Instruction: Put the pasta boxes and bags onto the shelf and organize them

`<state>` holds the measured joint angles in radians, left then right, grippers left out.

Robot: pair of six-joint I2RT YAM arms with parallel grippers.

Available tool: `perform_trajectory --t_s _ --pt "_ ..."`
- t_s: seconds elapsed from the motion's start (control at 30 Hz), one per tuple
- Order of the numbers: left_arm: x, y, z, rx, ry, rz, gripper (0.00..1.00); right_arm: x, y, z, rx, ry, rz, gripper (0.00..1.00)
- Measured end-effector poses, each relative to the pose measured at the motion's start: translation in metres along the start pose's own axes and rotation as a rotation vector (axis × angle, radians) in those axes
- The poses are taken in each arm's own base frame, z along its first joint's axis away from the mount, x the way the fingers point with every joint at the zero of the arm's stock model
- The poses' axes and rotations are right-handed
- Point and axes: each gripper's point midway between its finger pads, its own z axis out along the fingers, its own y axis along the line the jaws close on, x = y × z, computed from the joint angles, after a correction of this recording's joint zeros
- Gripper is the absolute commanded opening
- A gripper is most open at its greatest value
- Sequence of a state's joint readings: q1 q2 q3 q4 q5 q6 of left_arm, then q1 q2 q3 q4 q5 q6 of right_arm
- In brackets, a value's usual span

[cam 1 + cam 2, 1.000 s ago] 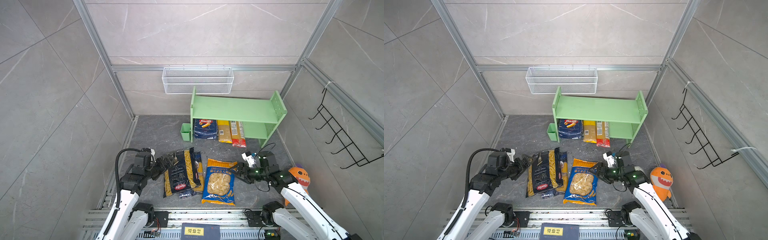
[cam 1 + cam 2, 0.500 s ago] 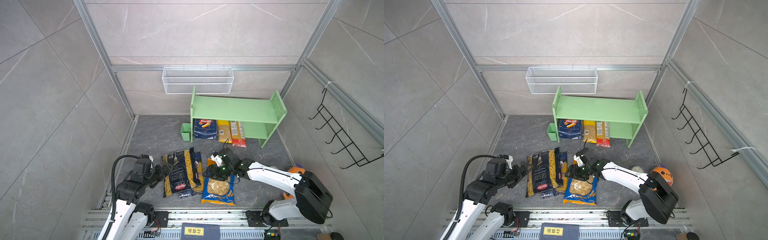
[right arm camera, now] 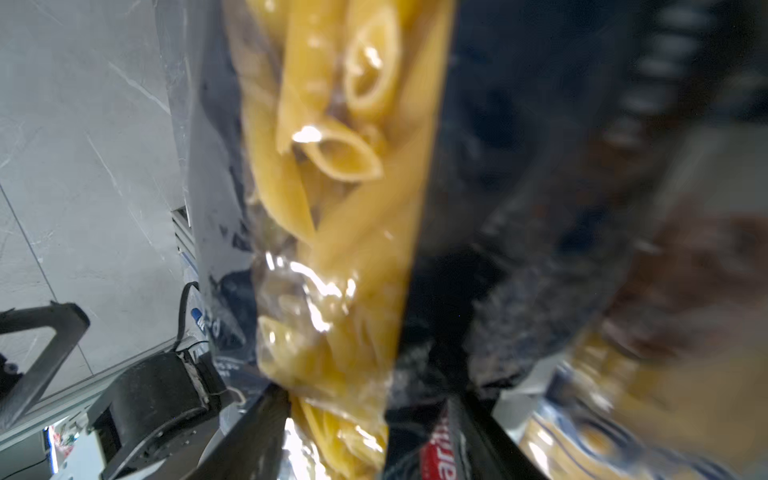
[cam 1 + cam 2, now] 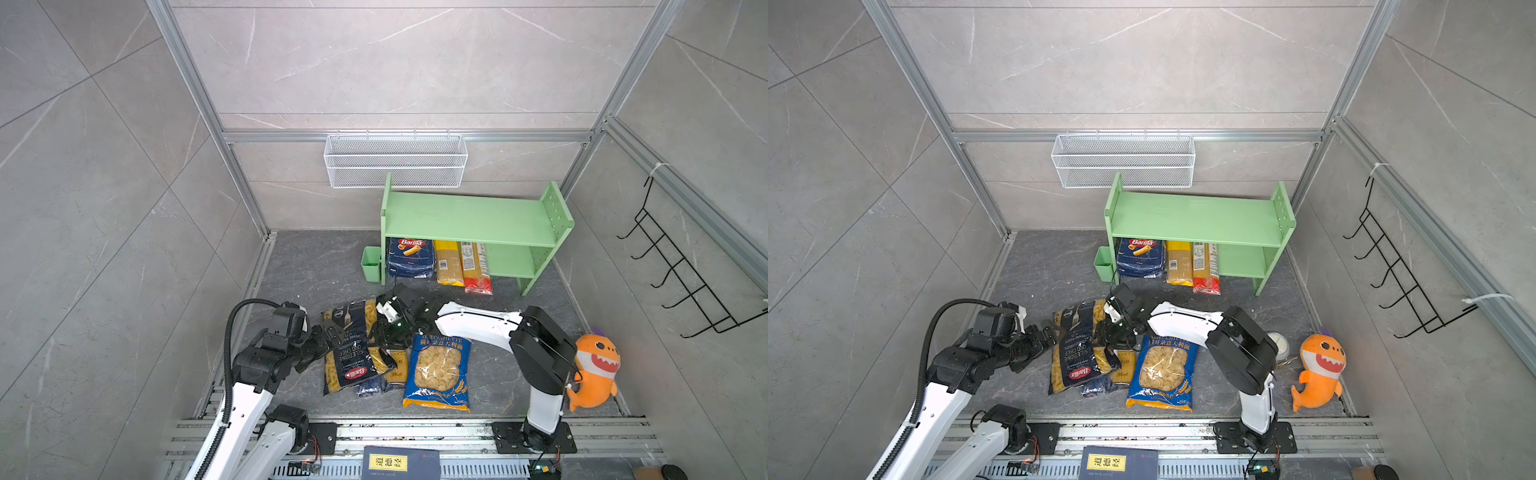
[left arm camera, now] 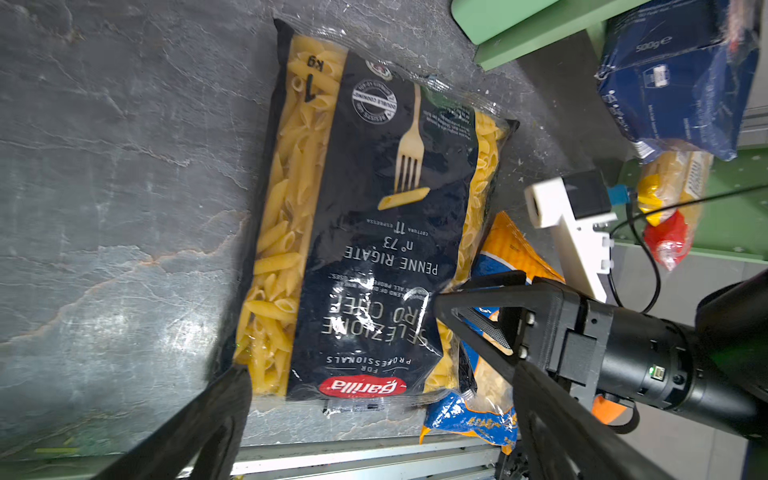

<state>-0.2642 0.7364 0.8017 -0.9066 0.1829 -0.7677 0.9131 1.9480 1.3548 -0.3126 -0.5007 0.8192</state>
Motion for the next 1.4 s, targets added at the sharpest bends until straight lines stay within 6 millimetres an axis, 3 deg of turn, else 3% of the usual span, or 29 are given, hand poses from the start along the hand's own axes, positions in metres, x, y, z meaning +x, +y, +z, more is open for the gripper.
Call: perform_trajectory --t_s 0.13,0.3,0.47,0.6,0.87,0.97,1.23,1.27,1.3,1.4 --pt "-0.004 0.002 -0.004 -0.027 -0.016 0.020 0.99 -0.014 0.028 0.028 -0.035 0.034 -0.031 0.63" --pt "-0.009 0.003 -0.023 -0.039 -0.071 0.050 0.99 -0.034 0.064 0.057 -0.095 0.056 -0.080 0.69" --pt "-0.008 0.007 -0.030 -0.053 -0.083 0.062 0.99 -0.041 0.075 0.058 -0.090 0.052 -0.133 0.76" --pt "-0.008 0.007 -0.029 -0.056 -0.086 0.062 1.00 -0.032 0.057 0.040 -0.017 0.042 -0.145 0.79" --pt "-0.017 0.001 -0.010 -0.052 -0.067 0.058 1.00 0.012 0.017 -0.048 0.177 -0.039 -0.160 0.84" --pt "-0.021 -0.004 -0.001 -0.044 -0.052 0.056 1.00 0.026 0.005 -0.066 0.244 -0.062 -0.175 0.86" --pt "-0.030 -0.013 0.021 -0.041 -0.015 0.051 1.00 0.069 -0.028 -0.044 0.397 -0.002 -0.209 0.87" --pt "-0.032 -0.014 0.023 -0.043 -0.013 0.050 1.00 0.072 -0.031 -0.040 0.415 0.002 -0.211 0.88" --pt "-0.033 -0.015 0.024 -0.043 -0.011 0.050 1.00 0.076 -0.033 -0.036 0.434 0.005 -0.209 0.99" --pt "-0.038 -0.019 0.026 -0.042 -0.010 0.052 1.00 0.088 -0.042 -0.025 0.495 0.024 -0.223 0.99"
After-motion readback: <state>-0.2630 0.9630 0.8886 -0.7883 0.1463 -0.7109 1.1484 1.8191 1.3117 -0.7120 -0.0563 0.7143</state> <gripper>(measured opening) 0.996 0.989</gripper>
